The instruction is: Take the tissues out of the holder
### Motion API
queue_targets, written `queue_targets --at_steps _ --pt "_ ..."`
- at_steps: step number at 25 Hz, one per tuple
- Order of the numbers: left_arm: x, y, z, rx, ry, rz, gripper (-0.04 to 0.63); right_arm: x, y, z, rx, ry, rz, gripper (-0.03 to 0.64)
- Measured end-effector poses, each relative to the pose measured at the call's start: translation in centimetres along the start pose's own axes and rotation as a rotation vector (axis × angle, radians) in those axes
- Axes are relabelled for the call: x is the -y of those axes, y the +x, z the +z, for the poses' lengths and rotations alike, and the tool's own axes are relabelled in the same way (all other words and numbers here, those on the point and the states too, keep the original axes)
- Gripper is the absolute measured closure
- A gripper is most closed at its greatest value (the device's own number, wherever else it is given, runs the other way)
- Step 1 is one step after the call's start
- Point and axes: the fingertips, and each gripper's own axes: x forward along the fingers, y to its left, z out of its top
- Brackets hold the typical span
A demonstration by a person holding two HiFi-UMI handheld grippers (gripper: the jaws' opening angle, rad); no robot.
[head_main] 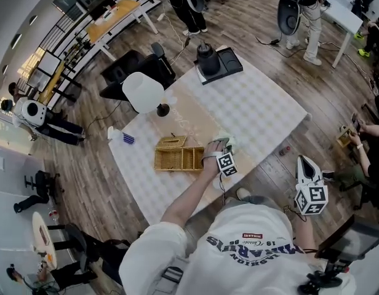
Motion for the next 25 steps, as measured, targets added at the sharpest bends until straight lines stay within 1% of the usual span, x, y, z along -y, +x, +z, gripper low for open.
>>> queue_targets --at_steps 4,7,10,12,15,18,24,25 --pt "-1.4 -3.9 -0.4 0.028 -0.117 0.055 0.449 -2.1 1.4 1.2 0.000 -0.021 0.076 0.608" --pt "-3.0 -7.0 -0.3 0.066 -0.242 0.095 0.449 -3.6 2.4 1.6 -0.009 -0.033 0.129 0.608" --pt "-5.8 -10.0 -0.4 0.128 -0.369 0.175 0.449 -5.4 4.2 1.7 -0.016 -0.046 0.184 0.608" --pt "-7.5 -13.0 -0.3 0.173 -0.437 0.237 0.449 -6.8 4.8 1.9 -0.017 -0.058 0.221 0.608" --pt "-9.3 -17.8 -0.7 0.242 -0.522 0.317 0.449 -9.3 5.6 2.0 -0.016 -0.081 0.278 0.608" --pt "-10.5 -21.6 -2.1 0.304 -0.617 0.370 0.449 -12.2 7.7 1.9 -0.012 -0.107 0.350 0.608" --pt "-10.8 -28.8 -5.6 0.327 -0.733 0.483 0.452 -18.7 9.9 2.4 -0.009 -0.160 0.515 0.607" --pt "-10.8 -30.0 -6.2 0.333 -0.757 0.499 0.467 -19.9 10.0 2.5 -0.008 -0.169 0.542 0.608"
